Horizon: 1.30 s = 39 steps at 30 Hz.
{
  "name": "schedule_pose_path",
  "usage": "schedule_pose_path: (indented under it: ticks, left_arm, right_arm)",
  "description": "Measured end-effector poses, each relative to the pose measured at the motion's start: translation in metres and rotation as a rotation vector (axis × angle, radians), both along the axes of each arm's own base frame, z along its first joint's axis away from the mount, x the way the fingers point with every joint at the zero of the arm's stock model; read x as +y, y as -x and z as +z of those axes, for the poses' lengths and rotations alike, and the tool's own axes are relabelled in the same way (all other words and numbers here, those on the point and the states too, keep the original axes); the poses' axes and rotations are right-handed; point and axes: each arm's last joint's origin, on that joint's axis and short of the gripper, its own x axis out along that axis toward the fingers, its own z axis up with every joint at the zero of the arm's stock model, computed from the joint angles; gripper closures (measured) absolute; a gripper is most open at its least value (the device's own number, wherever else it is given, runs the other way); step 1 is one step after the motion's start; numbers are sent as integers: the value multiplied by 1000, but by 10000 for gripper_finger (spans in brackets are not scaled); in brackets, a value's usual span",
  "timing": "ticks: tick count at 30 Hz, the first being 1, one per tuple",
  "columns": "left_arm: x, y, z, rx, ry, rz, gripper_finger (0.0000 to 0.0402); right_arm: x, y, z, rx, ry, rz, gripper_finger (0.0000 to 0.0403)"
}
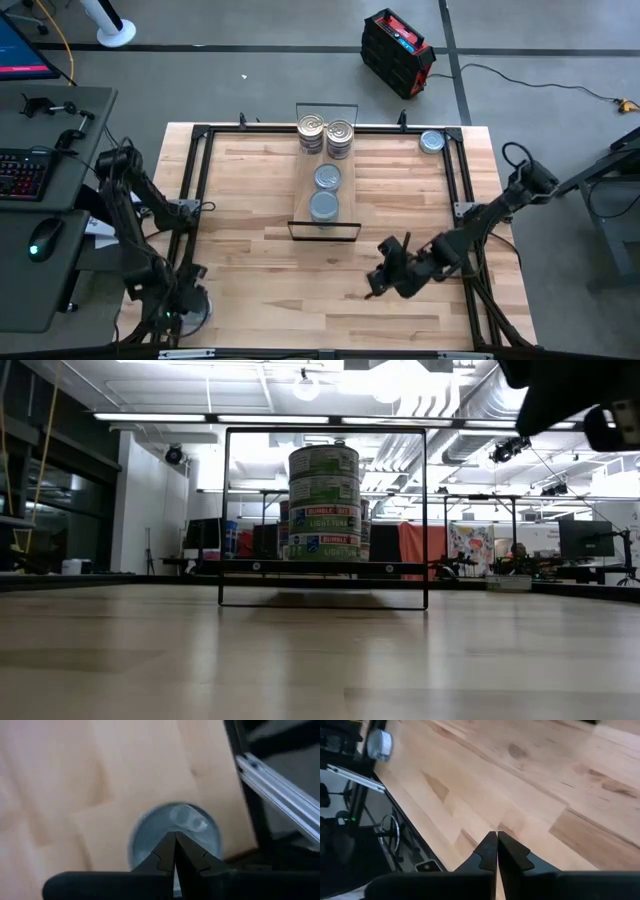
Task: Stack canned seafood by type on shelf
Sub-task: Stack the blue tuna can on top of the other blue tuna cans on the shelf
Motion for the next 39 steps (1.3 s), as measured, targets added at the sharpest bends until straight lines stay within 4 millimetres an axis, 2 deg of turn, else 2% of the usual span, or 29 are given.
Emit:
schedule_pose_path:
  ticks: [4, 13, 21, 26, 30, 35, 39]
  left_arm:
    - [-4, -12, -9, 135, 44, 74, 401]
    - [5, -53, -28, 380, 93, 562, 401]
    - [5, -56, -30, 527, 107, 840, 401]
    - [-3, -52, -22, 595, 121, 852, 401]
    - [-1, -48, -24, 617, 82, 872, 401]
    - [-2, -49, -36, 618, 40, 863, 401]
    - [-16, -59, -46, 598, 124, 806, 402]
  right_arm:
    - [7, 4, -4, 14, 15, 5, 402]
    - [15, 14, -7, 43, 127, 150, 403]
    - [29, 26, -7, 30, 201, 306, 403]
    - [39, 36, -7, 31, 207, 351, 403]
    - [43, 40, -7, 24, 201, 343, 403]
    - [45, 42, -7, 19, 194, 332, 403]
    - [51, 46, -6, 0, 165, 334, 403]
